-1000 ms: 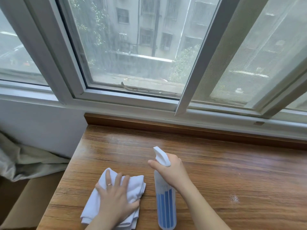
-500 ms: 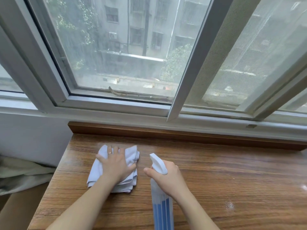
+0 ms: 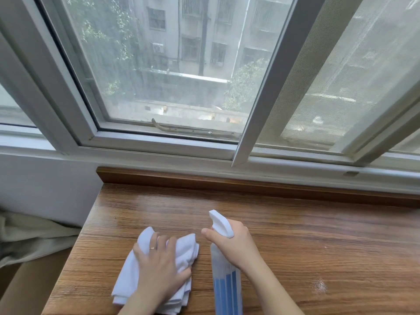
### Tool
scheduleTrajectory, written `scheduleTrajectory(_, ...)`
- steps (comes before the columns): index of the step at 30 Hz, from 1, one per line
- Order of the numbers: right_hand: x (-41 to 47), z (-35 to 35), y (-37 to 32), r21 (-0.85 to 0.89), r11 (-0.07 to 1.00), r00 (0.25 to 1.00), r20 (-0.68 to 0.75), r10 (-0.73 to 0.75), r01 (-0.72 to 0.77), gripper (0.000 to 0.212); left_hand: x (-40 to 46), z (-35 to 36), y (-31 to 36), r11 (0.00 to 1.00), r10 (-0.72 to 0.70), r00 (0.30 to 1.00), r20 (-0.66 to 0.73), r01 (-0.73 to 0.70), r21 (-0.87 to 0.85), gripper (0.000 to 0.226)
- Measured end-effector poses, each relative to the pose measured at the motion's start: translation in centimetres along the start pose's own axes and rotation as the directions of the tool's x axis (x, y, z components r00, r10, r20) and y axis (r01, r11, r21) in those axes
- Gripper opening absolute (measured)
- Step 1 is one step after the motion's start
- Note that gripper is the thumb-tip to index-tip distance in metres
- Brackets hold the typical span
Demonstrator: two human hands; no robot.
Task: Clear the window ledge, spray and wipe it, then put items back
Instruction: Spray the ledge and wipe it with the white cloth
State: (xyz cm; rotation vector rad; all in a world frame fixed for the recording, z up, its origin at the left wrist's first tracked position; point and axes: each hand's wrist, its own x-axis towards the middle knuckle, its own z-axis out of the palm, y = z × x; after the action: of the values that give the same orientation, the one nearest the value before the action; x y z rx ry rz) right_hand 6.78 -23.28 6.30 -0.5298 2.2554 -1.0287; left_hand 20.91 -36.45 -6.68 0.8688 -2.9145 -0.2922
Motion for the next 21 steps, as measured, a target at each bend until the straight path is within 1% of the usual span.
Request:
scheduleTrajectory(3,0.4,0.0,0.1,0.018,1.0,1.0,0.013,-0.001,0.001,0.039,-0.4,0.7,0.1,1.0,-0.021,1.0,-0.022,0.021,0.0,0.056)
scheduleTrajectory(7,0.5,0.0,0.1,0.021,1.0,1.0,0.027,0.004,-0.004,0.045,2.0,0.9,0.1,0.998,-0.031,0.999,-0.021,0.032,0.047,0.059)
scheduleTrajectory(10,0.5,-0.2,0.1,0.034,0.999,0.999,0.03,-0.012,0.011,0.037,5.1,0.7,0.2,0.994,-0.078,0.996,0.042,0.074,0.074,0.061)
scheduleTrajectory(14,0.2,-0.6,0.1,0.048,0.998,0.999,0.021,-0.032,0.031,0.036,9.7,-0.3,0.5,0.981,-0.162,0.977,0.142,0.143,0.13,0.063)
scheduleTrajectory(16,0.1,-0.8,0.1,0.053,0.998,0.999,0.018,-0.03,0.029,0.036,11.8,-0.8,0.5,0.974,-0.178,0.972,0.156,0.151,0.168,0.06)
scheduleTrajectory(19,-0.3,-1.1,0.3,0.052,0.999,1.0,-0.003,-0.011,0.012,0.043,13.9,-1.3,0.5,0.977,-0.177,0.972,0.156,0.153,0.15,0.062)
scheduleTrajectory(21,-0.5,-1.3,0.4,0.051,0.999,1.0,-0.025,-0.007,0.008,0.043,14.3,-1.2,0.4,0.978,-0.174,0.971,0.166,0.151,0.143,0.064)
